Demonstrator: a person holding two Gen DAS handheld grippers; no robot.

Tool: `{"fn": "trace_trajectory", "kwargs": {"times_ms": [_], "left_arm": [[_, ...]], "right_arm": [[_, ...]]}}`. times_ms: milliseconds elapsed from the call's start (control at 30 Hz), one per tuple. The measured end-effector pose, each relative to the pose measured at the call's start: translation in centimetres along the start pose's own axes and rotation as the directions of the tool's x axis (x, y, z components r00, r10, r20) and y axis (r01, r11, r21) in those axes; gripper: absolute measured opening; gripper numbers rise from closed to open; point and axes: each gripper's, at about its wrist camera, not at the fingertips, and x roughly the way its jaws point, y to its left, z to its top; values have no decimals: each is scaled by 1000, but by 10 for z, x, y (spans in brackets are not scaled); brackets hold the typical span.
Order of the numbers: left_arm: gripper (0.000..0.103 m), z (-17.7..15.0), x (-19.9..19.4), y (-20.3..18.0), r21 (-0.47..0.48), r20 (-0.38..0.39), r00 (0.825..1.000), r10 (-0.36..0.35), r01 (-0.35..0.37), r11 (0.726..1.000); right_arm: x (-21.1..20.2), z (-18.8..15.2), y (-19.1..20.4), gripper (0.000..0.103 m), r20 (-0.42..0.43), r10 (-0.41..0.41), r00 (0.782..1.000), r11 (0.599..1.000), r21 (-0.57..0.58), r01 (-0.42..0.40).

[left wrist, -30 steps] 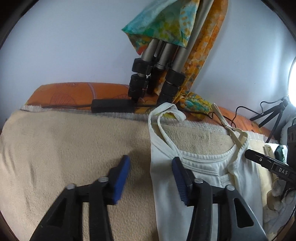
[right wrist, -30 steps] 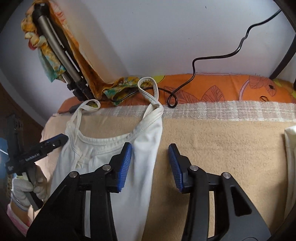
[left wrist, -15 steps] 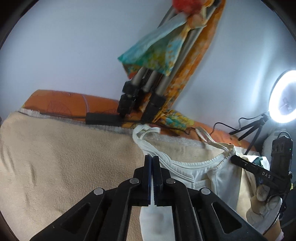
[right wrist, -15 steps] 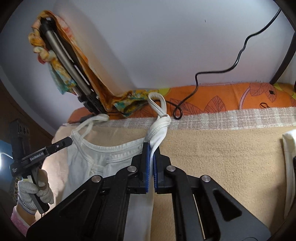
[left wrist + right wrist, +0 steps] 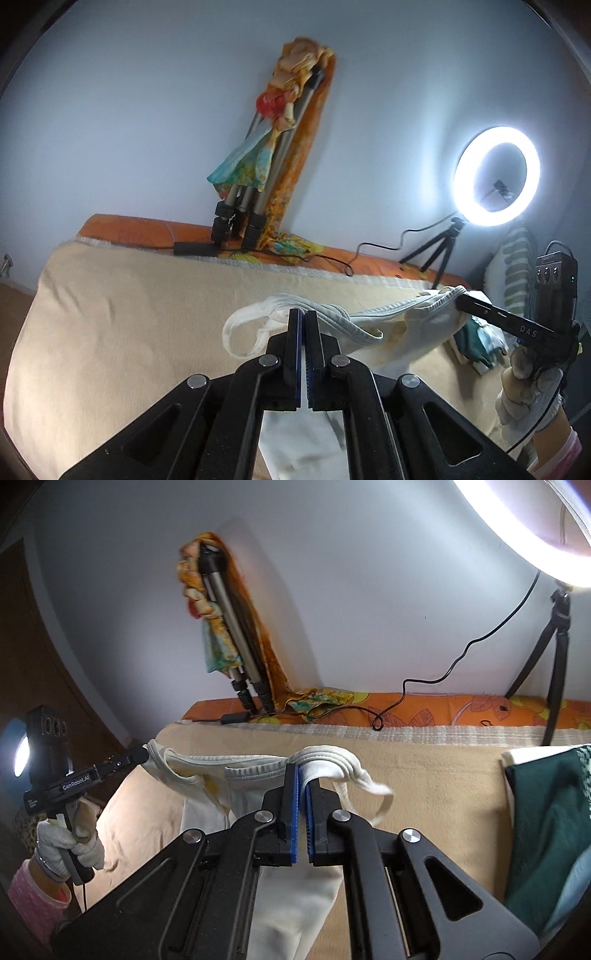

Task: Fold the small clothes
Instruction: 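Grasp the strap end with the left tool while the right tool grasps beside it, then fold the strap end over the hem with both tools and release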

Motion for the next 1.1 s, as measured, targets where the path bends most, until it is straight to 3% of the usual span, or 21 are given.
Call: {"fn": "trace_trajectory", "kwargs": {"times_ms": [133,333,433,633,733,833,933,1000,1100], "left_arm": [[0,-36,-32,-14,27,-20,1000,-3,3,1000],[0,-95,-49,-21,34,-103,995,11,-7,999],[0,-118,-55,-24,44,-135,991,28,-22,999],[3,-146,-77,-30,83,-202,979,28,-12,996],[10,-146,-98,-37,115,-187,982,15,6,993],[18,-127,-107,-49,168,-131,990,47,-25,986],[26,-101,-86,-58,195,-152,987,57,-26,980],[26,-89,-66,-66,248,-153,981,118,-77,966],[26,-81,-28,-64,238,-246,963,107,-47,970]], "right_arm": [[-31,-37,22,4,-29,-18,999,999,-32,17],[-52,-102,36,4,-55,-23,998,999,-33,21],[-56,-128,39,4,-66,-64,996,997,-38,61],[-73,-153,37,4,-137,-120,983,992,-53,114],[-91,-157,35,6,-164,-106,981,994,-47,100],[-107,-148,40,7,-128,-88,988,995,-49,82],[-98,-133,46,8,-131,-112,985,993,-60,105],[-82,-126,50,8,-161,-123,979,991,-65,114],[-46,-120,52,8,-228,-159,961,987,-72,146]]}}
